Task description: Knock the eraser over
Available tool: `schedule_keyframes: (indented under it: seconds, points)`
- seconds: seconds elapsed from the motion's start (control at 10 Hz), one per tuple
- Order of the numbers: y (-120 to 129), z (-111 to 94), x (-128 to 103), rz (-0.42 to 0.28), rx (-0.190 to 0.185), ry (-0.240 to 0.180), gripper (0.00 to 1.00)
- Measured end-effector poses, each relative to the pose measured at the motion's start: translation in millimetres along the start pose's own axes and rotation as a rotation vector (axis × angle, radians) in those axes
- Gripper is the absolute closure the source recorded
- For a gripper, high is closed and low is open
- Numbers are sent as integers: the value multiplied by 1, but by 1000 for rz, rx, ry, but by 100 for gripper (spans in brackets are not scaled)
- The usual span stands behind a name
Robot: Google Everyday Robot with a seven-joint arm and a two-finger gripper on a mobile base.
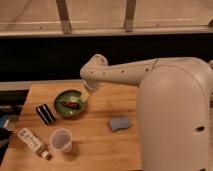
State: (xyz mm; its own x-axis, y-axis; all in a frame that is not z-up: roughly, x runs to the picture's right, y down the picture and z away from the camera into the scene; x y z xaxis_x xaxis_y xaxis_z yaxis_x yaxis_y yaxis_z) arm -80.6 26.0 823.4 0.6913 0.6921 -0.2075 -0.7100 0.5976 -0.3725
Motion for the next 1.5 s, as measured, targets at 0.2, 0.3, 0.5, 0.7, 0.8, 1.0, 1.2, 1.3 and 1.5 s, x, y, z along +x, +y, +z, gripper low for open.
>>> schedule_keyframes:
  seconds: [0.2,0.3,0.5,0.7,0.8,1.0,1.2,1.3,1.5]
  points:
    - [18,-2,-6,-51,-16,-5,20]
    - [32,-6,-10,-85,-60,-23,20]
    - [40,-11,-9,-99,-117,-46,20]
    - [43,-12,-11,-103,-126,-50,20]
    - [45,-12,-12,-102,-142,-54,20]
    - [45,-9,-13,-137,-154,-41,20]
    - [71,-4,-29,-221,-191,-30,20]
    - [97,-1,-40,-274,-222,-25,20]
    - [130,-3,-44,-343,-259,-23,20]
